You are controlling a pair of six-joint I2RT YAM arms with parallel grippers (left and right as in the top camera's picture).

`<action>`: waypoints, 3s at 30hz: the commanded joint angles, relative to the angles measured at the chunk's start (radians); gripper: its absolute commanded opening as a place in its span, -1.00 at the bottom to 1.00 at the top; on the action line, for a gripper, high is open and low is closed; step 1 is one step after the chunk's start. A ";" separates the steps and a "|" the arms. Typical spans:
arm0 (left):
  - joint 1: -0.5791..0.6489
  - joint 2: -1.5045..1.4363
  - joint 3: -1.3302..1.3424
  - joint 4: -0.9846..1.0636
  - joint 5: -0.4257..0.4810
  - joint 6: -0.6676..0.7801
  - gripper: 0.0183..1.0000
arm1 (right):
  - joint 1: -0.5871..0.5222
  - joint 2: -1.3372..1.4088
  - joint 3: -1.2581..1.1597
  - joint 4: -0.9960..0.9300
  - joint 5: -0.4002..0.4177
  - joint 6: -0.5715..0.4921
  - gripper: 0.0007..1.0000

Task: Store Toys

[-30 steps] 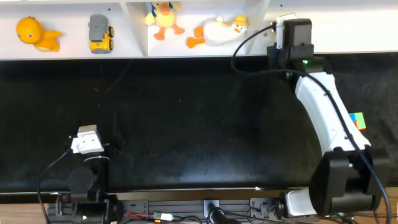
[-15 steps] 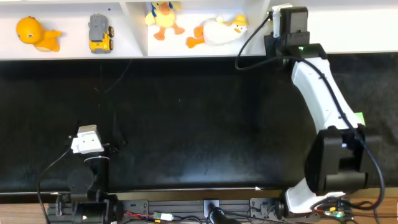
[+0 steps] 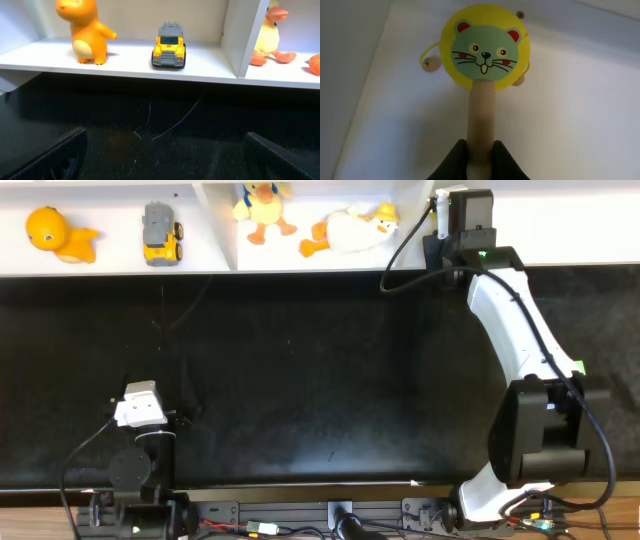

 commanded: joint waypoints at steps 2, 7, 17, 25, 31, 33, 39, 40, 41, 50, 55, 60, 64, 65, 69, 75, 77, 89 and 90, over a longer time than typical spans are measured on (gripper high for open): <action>-0.006 -0.011 -0.001 -0.003 -0.001 0.022 1.00 | -0.022 0.031 0.036 -0.014 -0.019 0.030 -0.61; -0.006 -0.011 -0.001 -0.004 -0.001 0.022 1.00 | -0.039 0.037 0.036 -0.016 -0.040 0.030 -0.60; -0.006 -0.011 -0.001 -0.004 -0.001 0.022 1.00 | -0.045 0.046 0.036 -0.013 -0.089 0.056 -0.58; -0.006 -0.011 -0.001 -0.004 -0.001 0.022 1.00 | -0.043 0.046 0.036 -0.013 -0.089 0.056 -0.40; -0.006 -0.011 -0.001 -0.004 -0.001 0.022 1.00 | -0.038 0.046 0.036 -0.021 -0.089 0.057 -0.07; -0.006 -0.011 -0.001 -0.004 -0.001 0.022 1.00 | -0.038 0.046 0.036 -0.037 -0.089 0.057 -0.05; -0.006 -0.011 -0.001 -0.003 -0.001 0.022 1.00 | -0.035 0.018 0.036 -0.092 -0.089 0.057 0.11; -0.006 -0.011 -0.001 -0.004 -0.001 0.022 1.00 | -0.035 0.008 0.036 -0.095 -0.089 0.057 0.16; -0.006 -0.011 -0.001 -0.004 -0.001 0.022 1.00 | -0.036 0.000 0.036 -0.099 -0.089 0.057 0.24; -0.006 -0.011 -0.001 -0.004 -0.001 0.022 1.00 | -0.036 -0.069 0.036 -0.184 -0.089 0.083 0.39; -0.006 -0.011 -0.001 -0.004 -0.001 0.022 0.99 | -0.036 -0.114 0.035 -0.232 -0.089 0.083 0.35; -0.006 -0.011 -0.001 -0.003 -0.001 0.022 1.00 | -0.036 -0.165 0.024 -0.309 -0.087 0.082 0.32; -0.006 -0.011 -0.001 -0.004 -0.001 0.022 1.00 | -0.036 -0.224 -0.036 -0.311 -0.081 0.083 0.34; -0.006 -0.011 -0.001 -0.004 -0.001 0.022 1.00 | -0.036 -0.240 -0.057 -0.306 -0.081 0.083 0.34; -0.006 -0.011 -0.001 -0.004 -0.001 0.022 1.00 | -0.036 -0.336 -0.172 -0.272 -0.079 0.091 0.34; -0.006 -0.011 -0.001 -0.004 -0.001 0.022 1.00 | -0.036 -0.477 -0.322 -0.236 -0.025 0.162 0.39; -0.006 -0.011 -0.001 -0.004 -0.001 0.022 1.00 | -0.037 -0.503 -0.352 -0.244 -0.025 0.173 0.61; -0.006 -0.011 -0.001 -0.004 -0.001 0.022 1.00 | -0.037 -0.554 -0.370 -0.324 -0.029 0.184 0.99; -0.006 -0.011 -0.001 -0.004 -0.001 0.022 1.00 | -0.037 -0.559 -0.370 -0.325 -0.030 0.184 0.99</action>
